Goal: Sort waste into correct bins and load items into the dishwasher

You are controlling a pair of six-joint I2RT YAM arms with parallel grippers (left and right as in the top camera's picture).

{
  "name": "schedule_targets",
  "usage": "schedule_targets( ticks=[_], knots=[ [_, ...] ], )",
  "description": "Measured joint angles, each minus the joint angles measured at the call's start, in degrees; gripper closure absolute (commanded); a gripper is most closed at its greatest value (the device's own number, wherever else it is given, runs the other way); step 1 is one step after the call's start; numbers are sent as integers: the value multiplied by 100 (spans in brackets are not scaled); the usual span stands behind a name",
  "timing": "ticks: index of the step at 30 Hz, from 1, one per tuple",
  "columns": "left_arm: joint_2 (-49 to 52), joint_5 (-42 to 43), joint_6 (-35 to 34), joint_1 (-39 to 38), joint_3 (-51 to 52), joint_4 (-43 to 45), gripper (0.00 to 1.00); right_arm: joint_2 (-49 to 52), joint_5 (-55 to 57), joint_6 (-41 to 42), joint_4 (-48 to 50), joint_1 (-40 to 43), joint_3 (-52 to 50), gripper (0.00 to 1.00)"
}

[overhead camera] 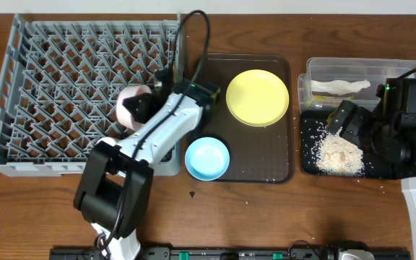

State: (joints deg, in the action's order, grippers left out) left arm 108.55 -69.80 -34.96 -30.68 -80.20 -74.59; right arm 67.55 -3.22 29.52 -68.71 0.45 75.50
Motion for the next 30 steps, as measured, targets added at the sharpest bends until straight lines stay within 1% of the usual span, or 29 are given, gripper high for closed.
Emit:
schedule_targets(
  ticks=[14, 21, 30],
  knots=[
    [0, 251, -129, -28, 0, -9, 92, 0, 0, 0, 2, 0, 0, 2],
    [0, -177, -160, -28, 0, -74, 93, 0, 0, 0, 2, 0, 0, 2],
    [0, -413, -212, 20, 4, 407, 93, 0, 0, 0, 4, 0, 0, 2]
  ],
)
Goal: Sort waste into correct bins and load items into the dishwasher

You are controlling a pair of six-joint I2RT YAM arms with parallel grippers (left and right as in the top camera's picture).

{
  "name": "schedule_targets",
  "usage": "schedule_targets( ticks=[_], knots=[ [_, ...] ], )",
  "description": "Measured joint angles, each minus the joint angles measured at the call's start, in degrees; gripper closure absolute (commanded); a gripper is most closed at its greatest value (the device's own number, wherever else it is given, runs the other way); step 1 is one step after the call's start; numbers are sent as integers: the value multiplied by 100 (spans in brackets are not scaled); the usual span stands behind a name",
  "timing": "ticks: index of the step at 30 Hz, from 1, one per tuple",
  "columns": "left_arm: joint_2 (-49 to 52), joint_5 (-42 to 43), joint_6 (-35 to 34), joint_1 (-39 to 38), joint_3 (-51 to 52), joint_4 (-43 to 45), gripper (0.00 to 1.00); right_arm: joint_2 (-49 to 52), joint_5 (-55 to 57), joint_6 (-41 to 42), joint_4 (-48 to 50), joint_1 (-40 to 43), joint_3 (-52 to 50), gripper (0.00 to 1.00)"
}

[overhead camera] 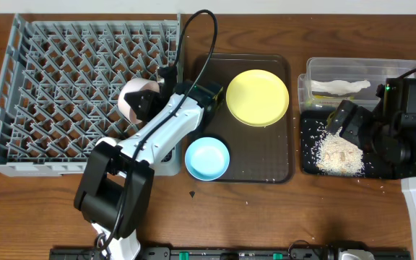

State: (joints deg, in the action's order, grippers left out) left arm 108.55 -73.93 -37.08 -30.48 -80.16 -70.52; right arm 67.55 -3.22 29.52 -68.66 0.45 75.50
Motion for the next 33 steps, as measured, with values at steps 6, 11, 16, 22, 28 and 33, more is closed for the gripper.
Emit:
schedule_targets(
  ticks=[6, 11, 16, 22, 28, 33],
  knots=[
    [0, 0, -7, 33, 0, 76, 93, 0, 0, 0, 0, 0, 0, 1],
    [50, -7, 72, 33, 0, 448, 92, 0, -2, 0, 0, 0, 0, 1],
    [173, -70, 225, 33, 0, 614, 93, 0, 0, 0, 2, 0, 0, 1],
    [173, -225, 437, 33, 0, 603, 92, 0, 0, 0, 7, 0, 0, 1],
    [177, -767, 861, 31, 0, 553, 92, 0, -2, 0, 22, 0, 0, 1],
    [177, -828, 1038, -42, 0, 522, 92, 0, 0, 0, 35, 0, 0, 1]
  ],
)
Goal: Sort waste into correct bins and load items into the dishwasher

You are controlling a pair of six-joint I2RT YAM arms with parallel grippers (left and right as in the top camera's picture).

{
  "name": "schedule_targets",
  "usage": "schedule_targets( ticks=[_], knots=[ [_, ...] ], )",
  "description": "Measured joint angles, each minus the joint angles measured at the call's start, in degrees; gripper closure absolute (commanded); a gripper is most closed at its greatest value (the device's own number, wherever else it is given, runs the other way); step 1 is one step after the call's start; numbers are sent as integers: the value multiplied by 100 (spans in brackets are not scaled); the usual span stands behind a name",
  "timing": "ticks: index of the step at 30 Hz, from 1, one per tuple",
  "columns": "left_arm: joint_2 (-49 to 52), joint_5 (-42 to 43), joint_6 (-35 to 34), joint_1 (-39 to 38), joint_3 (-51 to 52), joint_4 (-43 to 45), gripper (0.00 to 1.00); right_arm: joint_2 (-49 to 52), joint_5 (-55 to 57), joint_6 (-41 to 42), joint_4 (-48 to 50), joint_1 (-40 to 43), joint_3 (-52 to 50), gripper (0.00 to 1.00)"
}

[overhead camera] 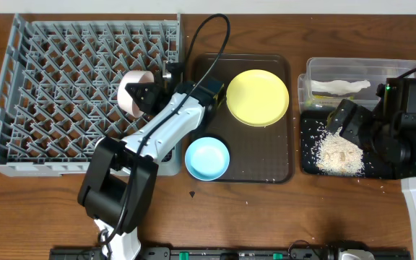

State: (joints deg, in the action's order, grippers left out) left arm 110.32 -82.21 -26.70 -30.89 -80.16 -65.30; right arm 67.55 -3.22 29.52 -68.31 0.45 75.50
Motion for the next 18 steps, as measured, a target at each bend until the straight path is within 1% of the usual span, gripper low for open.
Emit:
schedule_targets(
  ticks=[6, 12, 18],
  knots=[
    [0, 68, 15, -138, 28, 22, 92, 0, 0, 0, 2, 0, 0, 1],
    [4, 76, 13, -33, 356, 212, 93, 0, -2, 0, 9, 0, 0, 1],
    [4, 59, 13, 48, 374, 232, 92, 0, -2, 0, 15, 0, 0, 1]
  ],
)
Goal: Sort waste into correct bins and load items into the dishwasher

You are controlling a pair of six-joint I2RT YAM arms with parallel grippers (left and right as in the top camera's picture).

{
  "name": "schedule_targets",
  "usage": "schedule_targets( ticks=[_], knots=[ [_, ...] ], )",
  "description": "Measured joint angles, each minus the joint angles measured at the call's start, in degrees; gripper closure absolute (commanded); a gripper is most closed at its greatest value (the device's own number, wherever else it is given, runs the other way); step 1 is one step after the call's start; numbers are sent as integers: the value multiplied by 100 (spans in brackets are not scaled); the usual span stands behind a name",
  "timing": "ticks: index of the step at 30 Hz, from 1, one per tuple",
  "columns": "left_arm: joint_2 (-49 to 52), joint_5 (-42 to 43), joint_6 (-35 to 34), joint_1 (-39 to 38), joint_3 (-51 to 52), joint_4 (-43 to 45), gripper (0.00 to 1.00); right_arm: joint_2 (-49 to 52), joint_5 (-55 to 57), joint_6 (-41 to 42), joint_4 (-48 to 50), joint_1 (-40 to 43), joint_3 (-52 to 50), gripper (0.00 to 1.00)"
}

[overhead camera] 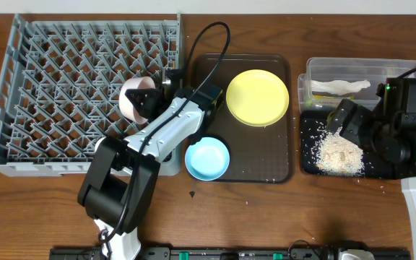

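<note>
A pink cup [133,99] lies tilted over the right part of the grey dish rack [49,65], its opening turned toward the arm. My left gripper [146,103] is at the cup's rim and looks shut on it. On the dark tray [266,155] sit a yellow plate [258,97] and a light blue bowl [207,158]. My right gripper [340,118] hangs over the black bin [310,159] holding a heap of crumbs [338,153]. Its fingers are too dark to read.
Behind the black bin stands a clear bin [316,68] with crumpled white paper [340,87] inside. The left arm's cable arcs over the tray's back left corner. A small dark speck [191,193] lies on the wooden table in front of the tray.
The pink cup and my left gripper have shifted slightly toward the front of the rack and sit lower. The right arm has not moved.
My left gripper held the pink cup low at the rack's right side. It was then a little farther back, then farther still with the cup tilted up. Now the cup is back down slightly. Plate, bowl and right arm stayed put.
</note>
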State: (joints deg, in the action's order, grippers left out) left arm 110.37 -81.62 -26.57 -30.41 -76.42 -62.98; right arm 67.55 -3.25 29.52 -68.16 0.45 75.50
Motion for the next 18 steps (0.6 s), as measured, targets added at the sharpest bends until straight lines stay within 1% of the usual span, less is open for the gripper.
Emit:
schedule_targets(
  ticks=[7, 11, 18],
  knots=[
    [2, -109, 4, 0, 0, 50, 93, 0, 2, 0, 2, 0, 0, 1],
    [4, -105, 13, 0, 7, 262, 93, 0, 2, 0, 2, 0, 0, 1],
    [4, 72, 140, 0, 7, 280, 92, 0, 2, 0, 2, 0, 0, 1]
  ],
)
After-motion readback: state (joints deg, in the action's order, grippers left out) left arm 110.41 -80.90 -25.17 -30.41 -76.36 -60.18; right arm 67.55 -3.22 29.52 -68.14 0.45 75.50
